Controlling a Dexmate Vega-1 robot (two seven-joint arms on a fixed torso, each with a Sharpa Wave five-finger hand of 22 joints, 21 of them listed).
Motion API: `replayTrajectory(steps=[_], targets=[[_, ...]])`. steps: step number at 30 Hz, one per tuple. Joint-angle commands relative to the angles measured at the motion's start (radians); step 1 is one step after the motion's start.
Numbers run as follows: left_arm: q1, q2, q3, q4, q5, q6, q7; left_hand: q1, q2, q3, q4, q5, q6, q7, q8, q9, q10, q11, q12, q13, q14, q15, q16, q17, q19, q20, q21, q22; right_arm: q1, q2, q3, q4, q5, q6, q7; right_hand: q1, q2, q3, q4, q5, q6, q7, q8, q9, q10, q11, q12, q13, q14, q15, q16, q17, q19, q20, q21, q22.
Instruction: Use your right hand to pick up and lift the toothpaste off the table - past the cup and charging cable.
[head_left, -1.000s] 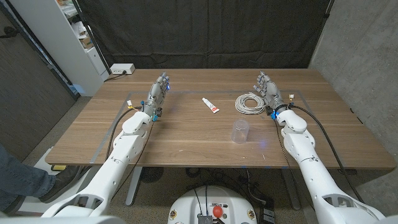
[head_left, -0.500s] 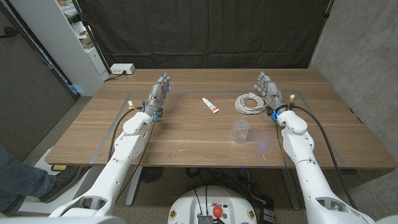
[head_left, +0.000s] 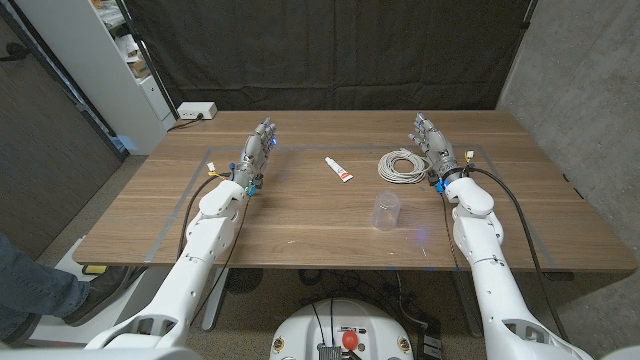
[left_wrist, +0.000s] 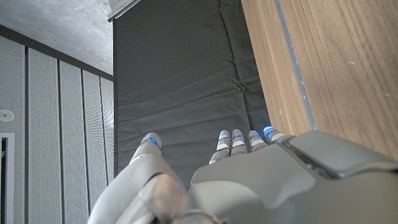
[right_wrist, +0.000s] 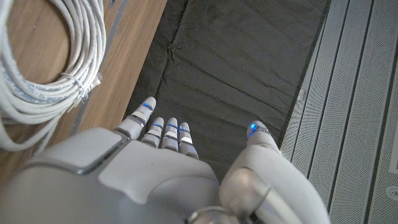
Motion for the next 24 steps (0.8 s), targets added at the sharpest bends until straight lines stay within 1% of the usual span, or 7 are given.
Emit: replayTrajectory(steps=[1,5,10,11,14,21,24], targets=[[-0.018,-0.014,-0.008,0.026,0.000,-0.001,-0.025,0.009,0.006,0.003,-0.010,0.007,0.009,0.006,0.003,0.003,0.006,0.004,0.006,-0.002,0.004,-0.001,0.006,0.004,-0.021,-0.008,0.006,0.004,-0.005,0.016,0.000,-0.010,-0.058,0.027,-0.006,0.017,0.000,0.004,-0.006,0.007,0.014,-0.001,0.007,0.001,0.005,0.001,0.002,0.001,0.005,0.000,0.001,-0.002,0.009,0.004,-0.002,0.004],[-0.020,-0.014,-0.007,0.027,0.010,0.003,-0.020,0.010,0.007,0.003,-0.011,0.007,0.013,0.006,0.004,0.003,0.007,0.004,0.005,-0.003,0.005,-0.001,0.005,0.004,-0.021,-0.004,0.005,0.004,-0.014,0.017,-0.010,-0.026,-0.097,0.035,-0.029,0.020,0.001,0.004,-0.009,0.007,0.011,-0.003,0.004,0.001,0.004,0.000,0.000,0.001,0.006,0.001,0.001,-0.004,0.009,0.005,-0.003,0.005],[-0.024,-0.018,-0.010,0.035,0.008,-0.001,-0.023,0.011,0.008,0.002,-0.012,0.006,0.013,0.005,0.003,0.003,0.008,0.002,0.005,-0.004,0.006,-0.001,0.005,0.004,-0.022,-0.001,0.004,0.004,-0.017,0.021,-0.011,-0.028,-0.096,0.048,-0.022,0.025,0.002,0.005,-0.012,0.008,0.009,-0.003,0.002,0.001,0.004,-0.001,0.000,0.001,0.006,-0.001,0.001,-0.006,0.011,0.005,-0.004,0.005],[-0.022,-0.028,-0.018,0.036,-0.004,-0.002,-0.020,0.011,0.008,0.002,-0.012,0.006,0.015,0.005,0.003,0.003,0.010,0.005,0.006,-0.005,0.007,0.001,0.005,0.004,-0.021,-0.001,0.004,0.004,-0.018,0.023,-0.011,-0.031,-0.096,0.045,-0.022,0.025,0.002,0.005,-0.012,0.008,0.010,-0.003,0.002,0.001,0.004,-0.001,0.000,0.001,0.007,-0.002,0.001,-0.007,0.012,0.005,-0.004,0.005],[-0.022,-0.026,-0.020,0.036,-0.005,-0.005,-0.026,0.012,0.009,0.002,-0.014,0.006,0.028,0.010,0.006,0.003,0.023,0.005,0.010,-0.007,0.017,0.003,0.007,0.004,-0.005,-0.014,0.009,0.004,-0.021,0.025,-0.012,-0.032,-0.097,0.048,-0.021,0.028,0.003,0.006,-0.014,0.008,0.009,-0.004,0.002,0.001,0.003,0.000,-0.001,0.001,0.010,-0.003,0.002,-0.008,0.015,0.008,-0.003,0.005],[-0.023,-0.018,-0.018,0.031,0.003,0.007,-0.029,0.013,0.010,0.001,-0.016,0.005,0.036,0.012,0.006,0.003,0.032,0.007,0.012,-0.009,0.025,0.004,0.008,0.004,0.002,-0.011,0.010,0.004,-0.024,0.030,-0.016,-0.038,-0.101,0.061,-0.017,0.034,0.004,0.006,-0.018,0.009,0.012,-0.007,0.001,0.001,0.007,0.003,0.000,0.001,0.016,-0.001,0.004,-0.011,0.019,0.009,-0.004,0.005],[-0.024,-0.018,-0.019,0.032,0.002,0.005,-0.034,0.013,0.011,0.001,-0.017,0.005,0.037,0.010,0.006,0.003,0.032,0.008,0.012,-0.010,0.026,0.004,0.008,0.004,0.002,-0.010,0.009,0.004,-0.028,0.031,-0.021,-0.047,-0.115,0.066,-0.025,0.037,0.003,0.006,-0.021,0.009,0.013,-0.008,0.000,0.001,0.020,0.007,0.004,0.001,0.019,0.000,0.004,-0.014,0.020,0.009,-0.005,0.005]])
